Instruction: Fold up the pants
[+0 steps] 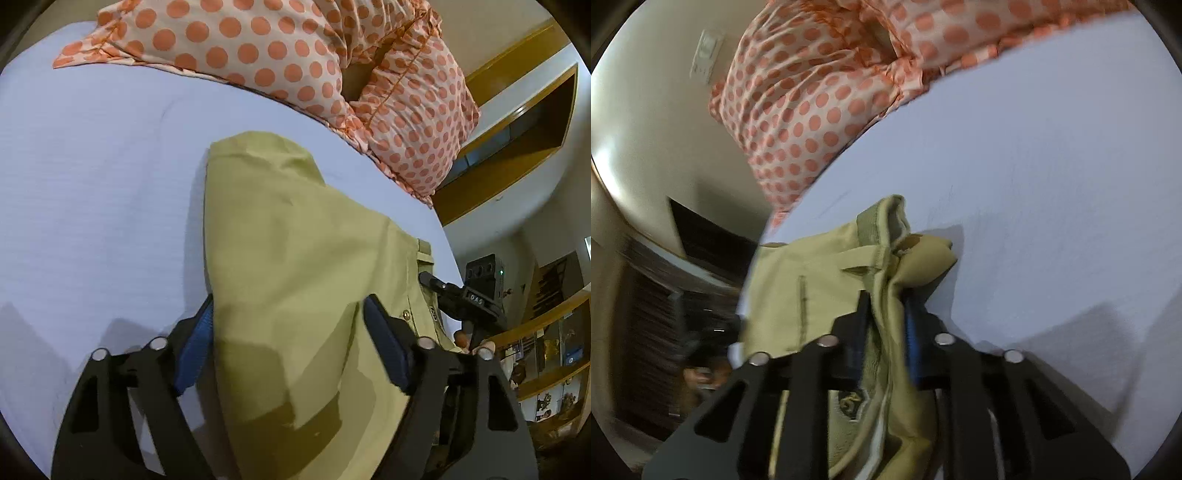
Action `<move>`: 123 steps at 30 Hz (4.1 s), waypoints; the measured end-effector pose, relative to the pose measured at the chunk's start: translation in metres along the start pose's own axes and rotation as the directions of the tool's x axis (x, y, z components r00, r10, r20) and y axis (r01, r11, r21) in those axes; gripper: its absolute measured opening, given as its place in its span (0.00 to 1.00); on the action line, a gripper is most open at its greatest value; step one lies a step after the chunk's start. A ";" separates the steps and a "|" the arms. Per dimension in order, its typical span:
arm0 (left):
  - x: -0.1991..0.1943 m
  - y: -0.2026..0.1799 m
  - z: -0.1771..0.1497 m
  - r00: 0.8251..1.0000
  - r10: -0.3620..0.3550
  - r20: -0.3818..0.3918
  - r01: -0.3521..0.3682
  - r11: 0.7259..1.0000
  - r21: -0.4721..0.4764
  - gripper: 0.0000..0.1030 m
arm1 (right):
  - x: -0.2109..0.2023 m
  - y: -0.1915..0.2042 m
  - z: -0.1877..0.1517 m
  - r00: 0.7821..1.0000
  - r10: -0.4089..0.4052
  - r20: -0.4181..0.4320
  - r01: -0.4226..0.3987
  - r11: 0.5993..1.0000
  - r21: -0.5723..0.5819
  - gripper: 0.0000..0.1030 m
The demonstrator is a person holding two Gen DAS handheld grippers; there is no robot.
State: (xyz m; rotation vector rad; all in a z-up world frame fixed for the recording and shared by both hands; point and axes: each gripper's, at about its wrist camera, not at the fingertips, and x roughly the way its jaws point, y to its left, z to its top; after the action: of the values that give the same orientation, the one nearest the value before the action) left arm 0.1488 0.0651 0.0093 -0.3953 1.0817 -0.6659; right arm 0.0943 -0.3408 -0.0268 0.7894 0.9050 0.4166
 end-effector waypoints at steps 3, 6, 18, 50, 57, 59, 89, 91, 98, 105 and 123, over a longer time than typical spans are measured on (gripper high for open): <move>0.002 0.003 0.002 1.000 -0.007 -0.022 0.006 0.999 -0.034 0.36 | 0.000 -0.001 0.001 0.999 0.051 -0.006 -0.051 0.998 0.035 0.12; 0.000 0.007 0.003 1.000 -0.014 -0.020 0.013 0.998 -0.065 0.12 | -0.002 0.005 0.008 0.995 0.095 -0.002 -0.095 0.994 0.055 0.11; 0.027 -0.035 0.109 0.935 0.279 0.217 -0.298 0.953 0.060 0.13 | 0.017 0.069 0.113 0.971 -0.129 0.204 0.160 0.977 -0.144 0.11; 0.003 -0.067 -0.069 0.901 0.418 0.116 -0.431 0.894 0.121 0.95 | 0.019 0.122 -0.070 0.809 -0.545 0.222 0.588 0.751 -0.301 0.99; 0.010 -0.076 -0.084 0.860 0.488 0.153 -0.509 0.843 0.175 0.98 | 0.045 0.119 -0.092 0.737 -0.634 0.235 0.674 0.666 -0.318 0.99; 0.017 -0.081 -0.089 0.818 0.552 0.162 -0.575 0.792 0.205 0.98 | 0.047 0.118 -0.090 0.736 -0.635 0.236 0.676 0.670 -0.306 0.99; 0.016 -0.080 -0.094 0.799 0.566 0.201 -0.599 0.780 0.184 0.98 | 0.048 0.118 -0.090 0.725 -0.646 0.239 0.688 0.664 -0.293 0.99; 0.016 -0.080 -0.094 0.799 0.566 0.202 -0.599 0.780 0.184 0.98 | 0.048 0.118 -0.090 0.725 -0.646 0.239 0.688 0.664 -0.293 0.99; 0.016 -0.079 -0.093 0.800 0.565 0.203 -0.598 0.780 0.185 0.98 | 0.048 0.118 -0.090 0.725 -0.646 0.240 0.688 0.664 -0.292 0.99; 0.016 -0.079 -0.093 0.800 0.565 0.202 -0.598 0.780 0.185 0.98 | 0.048 0.118 -0.090 0.725 -0.646 0.240 0.689 0.664 -0.292 0.99; 0.015 -0.078 -0.089 0.798 0.569 0.200 -0.600 0.780 0.178 0.98 | 0.048 0.118 -0.090 0.725 -0.646 0.241 0.689 0.664 -0.292 0.99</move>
State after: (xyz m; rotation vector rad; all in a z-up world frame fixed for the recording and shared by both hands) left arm 0.0498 -0.0008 0.0072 0.1133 0.9131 -0.1924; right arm 0.0468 -0.1955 0.0035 0.0908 0.9055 -0.1274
